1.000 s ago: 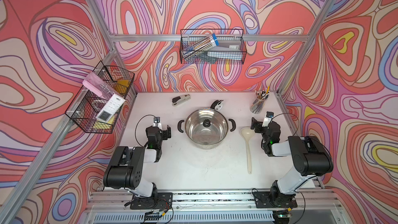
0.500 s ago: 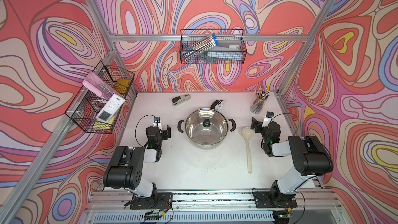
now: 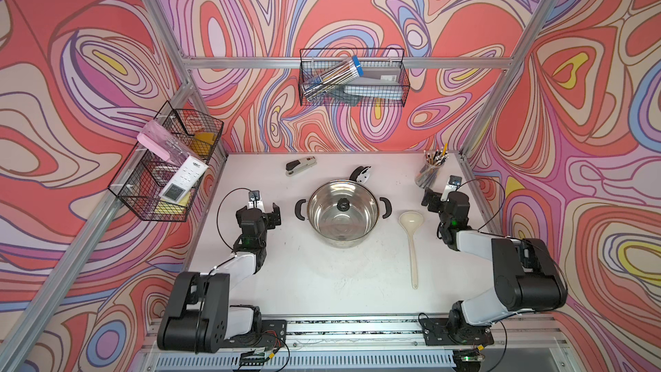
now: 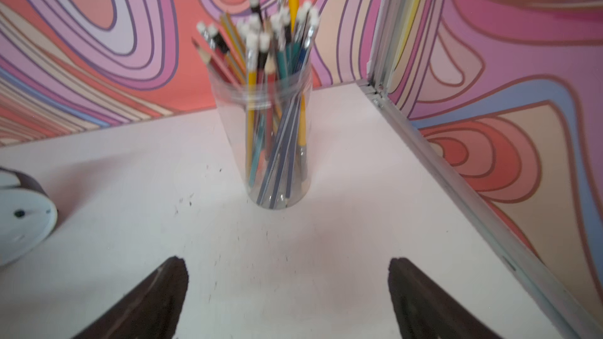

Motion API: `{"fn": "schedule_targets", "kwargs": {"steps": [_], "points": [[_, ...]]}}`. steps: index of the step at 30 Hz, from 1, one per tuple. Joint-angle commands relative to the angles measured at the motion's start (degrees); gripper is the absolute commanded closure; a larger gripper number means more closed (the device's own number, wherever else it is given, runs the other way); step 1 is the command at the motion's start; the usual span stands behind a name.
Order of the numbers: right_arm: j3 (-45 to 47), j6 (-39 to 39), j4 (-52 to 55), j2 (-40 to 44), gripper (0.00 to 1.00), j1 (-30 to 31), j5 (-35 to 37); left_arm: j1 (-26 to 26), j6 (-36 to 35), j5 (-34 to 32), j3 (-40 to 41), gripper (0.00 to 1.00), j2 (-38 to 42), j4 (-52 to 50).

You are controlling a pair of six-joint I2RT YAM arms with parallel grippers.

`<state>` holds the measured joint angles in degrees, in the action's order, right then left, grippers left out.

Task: Stir the soup with a spoon
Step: Pick up the lid from the pan.

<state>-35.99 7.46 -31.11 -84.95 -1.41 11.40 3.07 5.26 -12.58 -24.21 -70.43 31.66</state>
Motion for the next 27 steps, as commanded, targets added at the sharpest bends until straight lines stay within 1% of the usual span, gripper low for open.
{"fn": "schedule_targets", "kwargs": {"steps": [1, 2, 3, 4, 5, 7, 9, 10, 12, 14, 16, 21, 24, 26, 27], "points": [[-6.0, 10.7, 21.8, 5.3, 0.02, 0.4, 8.6, 0.5, 9.6, -5.8, -8.5, 0.01, 7.1, -25.5], [-9.1, 14.6, 29.2, 5.9, 0.02, 0.4, 11.9, 0.6, 12.8, -6.4, -10.7, 0.01, 8.7, -31.4], [-12.3, 18.9, 37.0, 5.7, 0.02, 0.4, 16.1, 0.7, 15.8, -6.1, -12.4, 0.01, 10.4, -36.5], [-15.1, 23.8, 44.5, 5.3, 0.02, 0.3, 18.9, 0.7, 18.6, -5.0, -14.0, 0.01, 11.6, -40.5], [-19.0, 27.4, 52.2, 4.5, 0.02, 0.2, 19.5, 0.7, 21.8, -3.6, -16.3, 0.01, 12.8, -45.4], [-24.5, 27.5, 61.4, 3.4, 0.02, 0.2, 15.7, 0.7, 26.9, -0.5, -21.4, 0.01, 13.6, -55.6], [-28.5, 28.0, 68.0, 3.3, 0.03, 0.3, 11.7, 1.0, 28.9, 4.4, -26.3, 0.01, 13.1, -63.4], [-30.0, 28.0, 70.6, 3.7, 0.06, 0.3, 9.3, 1.4, 29.9, 6.6, -29.3, 0.01, 12.4, -67.3], [-31.3, 27.7, 72.5, 5.2, 0.11, 0.3, 4.2, 2.9, 30.9, 10.3, -34.4, 0.03, 10.5, -73.6], [-31.3, 27.4, 72.1, 7.5, 0.12, 0.4, -1.0, 6.3, 31.2, 10.0, -40.7, 0.03, 7.9, -80.0], [-31.9, 27.2, 71.9, 9.0, 0.12, 0.6, -3.8, 9.3, 31.8, 10.8, -46.2, 0.03, 5.2, -84.4], [-36.4, 24.6, 74.9, 9.8, 0.15, 3.6, -6.7, 16.6, 33.5, 12.9, -57.8, 0.06, -4.1, -90.7], [-39.4, 22.8, 76.1, 10.1, 0.17, 6.3, -10.0, 22.2, 32.7, 11.1, -65.3, 0.08, -11.2, -93.1], [-41.3, 21.8, 76.7, 10.5, 0.17, 9.1, -10.1, 26.8, 31.3, 9.5, -71.6, 0.11, -17.1, -95.4], [-42.0, 21.4, 76.9, 10.5, 0.17, 10.2, -10.5, 28.3, 30.6, 8.9, -74.7, 0.12, -19.9, -97.0]]}}
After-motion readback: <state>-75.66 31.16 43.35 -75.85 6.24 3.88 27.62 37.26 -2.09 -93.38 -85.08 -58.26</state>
